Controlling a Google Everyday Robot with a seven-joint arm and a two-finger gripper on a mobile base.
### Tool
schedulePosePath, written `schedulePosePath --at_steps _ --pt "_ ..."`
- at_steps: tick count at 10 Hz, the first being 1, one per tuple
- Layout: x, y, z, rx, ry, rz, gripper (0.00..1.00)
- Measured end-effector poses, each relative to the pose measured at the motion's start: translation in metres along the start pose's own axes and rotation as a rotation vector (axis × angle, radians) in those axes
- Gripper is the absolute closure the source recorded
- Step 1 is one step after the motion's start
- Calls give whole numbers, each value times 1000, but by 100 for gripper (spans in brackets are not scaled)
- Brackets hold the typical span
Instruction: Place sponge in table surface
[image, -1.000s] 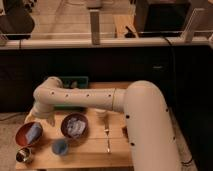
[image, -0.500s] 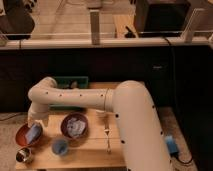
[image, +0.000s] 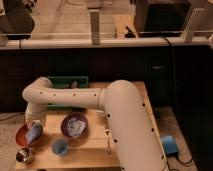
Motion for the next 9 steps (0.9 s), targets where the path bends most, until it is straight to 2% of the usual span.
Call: schedulePosePath --at_steps 3,9 --pt "-1 0 2 -11 -7 -15 58" --pt "-2 1 4 -28 -19 -18 60"
